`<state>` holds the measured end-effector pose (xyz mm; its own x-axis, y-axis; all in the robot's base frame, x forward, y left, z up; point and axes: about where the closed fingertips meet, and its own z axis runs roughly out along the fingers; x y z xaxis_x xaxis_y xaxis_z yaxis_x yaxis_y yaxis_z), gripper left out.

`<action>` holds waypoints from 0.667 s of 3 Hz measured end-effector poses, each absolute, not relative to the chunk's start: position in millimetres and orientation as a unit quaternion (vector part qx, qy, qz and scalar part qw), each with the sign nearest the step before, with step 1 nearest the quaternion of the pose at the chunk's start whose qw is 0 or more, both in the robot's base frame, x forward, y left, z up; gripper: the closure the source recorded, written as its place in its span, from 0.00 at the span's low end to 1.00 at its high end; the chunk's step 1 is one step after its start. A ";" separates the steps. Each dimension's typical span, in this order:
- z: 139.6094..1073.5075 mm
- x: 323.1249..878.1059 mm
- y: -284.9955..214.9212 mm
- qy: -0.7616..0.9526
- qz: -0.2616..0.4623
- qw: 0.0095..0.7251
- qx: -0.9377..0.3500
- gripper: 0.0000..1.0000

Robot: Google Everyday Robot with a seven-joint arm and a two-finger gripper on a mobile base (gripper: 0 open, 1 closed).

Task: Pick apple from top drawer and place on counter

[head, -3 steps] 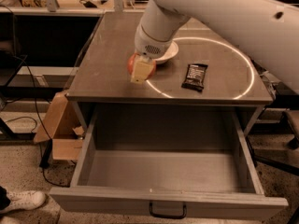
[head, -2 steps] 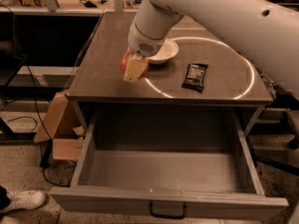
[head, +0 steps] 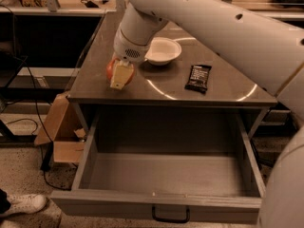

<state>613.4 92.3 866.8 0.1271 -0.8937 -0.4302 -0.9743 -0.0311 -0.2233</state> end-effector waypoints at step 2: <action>863.3 622.5 87.9 0.660 0.085 0.222 -0.712 1.00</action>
Offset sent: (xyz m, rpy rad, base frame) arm 0.0159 -0.0113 -0.0005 -0.0315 0.0249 -0.0206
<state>622.5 87.9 863.3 0.1132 -0.9034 -0.4136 -0.9785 -0.0293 -0.2039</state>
